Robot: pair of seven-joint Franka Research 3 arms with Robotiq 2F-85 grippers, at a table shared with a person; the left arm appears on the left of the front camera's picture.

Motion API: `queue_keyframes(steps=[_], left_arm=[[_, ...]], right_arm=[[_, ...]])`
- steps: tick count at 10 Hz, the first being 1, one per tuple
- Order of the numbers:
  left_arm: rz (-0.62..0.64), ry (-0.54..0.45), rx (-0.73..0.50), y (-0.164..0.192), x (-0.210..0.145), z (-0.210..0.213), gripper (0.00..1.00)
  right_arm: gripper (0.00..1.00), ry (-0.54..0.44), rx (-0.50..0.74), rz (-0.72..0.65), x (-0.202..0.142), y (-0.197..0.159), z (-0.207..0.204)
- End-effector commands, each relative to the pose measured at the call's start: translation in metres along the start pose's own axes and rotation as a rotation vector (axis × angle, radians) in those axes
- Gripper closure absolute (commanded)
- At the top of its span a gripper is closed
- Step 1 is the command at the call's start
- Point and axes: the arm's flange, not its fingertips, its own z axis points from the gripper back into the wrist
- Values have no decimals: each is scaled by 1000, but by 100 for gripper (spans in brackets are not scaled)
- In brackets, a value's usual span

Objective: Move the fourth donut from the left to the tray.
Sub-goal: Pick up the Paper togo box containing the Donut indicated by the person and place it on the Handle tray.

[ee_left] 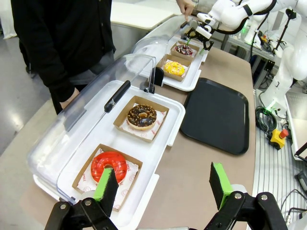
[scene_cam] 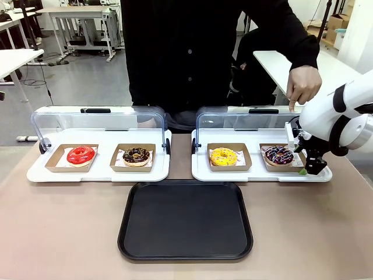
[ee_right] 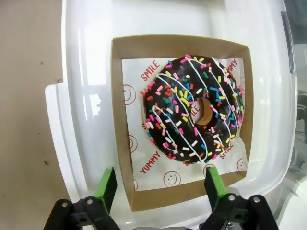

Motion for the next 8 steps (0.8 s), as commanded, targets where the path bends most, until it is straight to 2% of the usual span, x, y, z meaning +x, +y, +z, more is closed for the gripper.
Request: queue_keyframes(steps=[1,2,3,4,8], left_arm=[[0,2,-10,-2,1,0,0],[0,2,-10,-2,1,0,0],[0,2,-10,-2,1,0,0],[0,2,-10,-2,1,0,0],[0,2,-10,-2,1,0,0]], right_arm=[[59,12,3,21,-2,-5,-3],[100,17,11,24,-2,-5,-3],[64,20,18,30,-2,-6,-2],[100,24,26,34,-1,-6,-2],[100,34,64,67,3,-2,0]])
